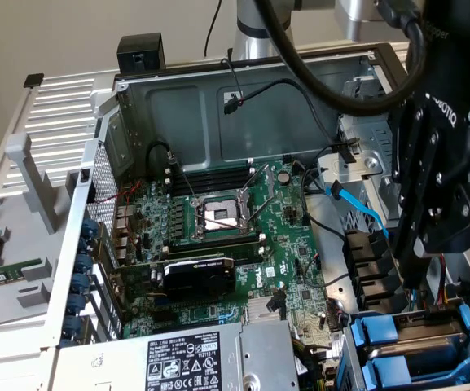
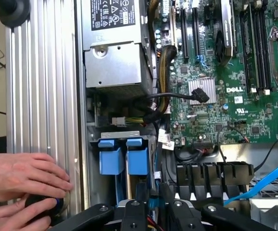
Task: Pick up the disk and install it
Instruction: 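Insert the second disk wire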
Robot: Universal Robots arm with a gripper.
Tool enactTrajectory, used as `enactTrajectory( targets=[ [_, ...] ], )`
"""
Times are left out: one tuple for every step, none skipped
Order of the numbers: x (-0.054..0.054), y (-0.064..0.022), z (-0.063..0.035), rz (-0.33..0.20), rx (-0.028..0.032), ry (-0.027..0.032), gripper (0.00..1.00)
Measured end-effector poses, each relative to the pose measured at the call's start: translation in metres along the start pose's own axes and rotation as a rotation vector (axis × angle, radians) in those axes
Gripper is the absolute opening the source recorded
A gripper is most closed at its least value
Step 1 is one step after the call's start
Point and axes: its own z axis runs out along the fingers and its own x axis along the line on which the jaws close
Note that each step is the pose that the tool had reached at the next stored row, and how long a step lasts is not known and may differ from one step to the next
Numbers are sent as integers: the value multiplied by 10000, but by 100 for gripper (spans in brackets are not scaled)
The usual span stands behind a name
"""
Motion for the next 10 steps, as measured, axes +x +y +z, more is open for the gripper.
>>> enactTrajectory(
  targets=[
    [0,-1,0,2,-1,2,25],
    [0,-2,0,1,-6,3,25],
    [0,-3,0,2,-8,3,25],
    [0,-3,0,1,-8,3,25],
    [0,-3,1,0,-8,2,25],
    [0,-4,1,0,-8,3,27],
    [1,-4,1,0,-8,3,27],
    [2,-4,4,0,-10,2,33],
    [4,-4,9,0,-12,-4,33],
    [11,-6,14,-2,-15,-17,33]
  ],
)
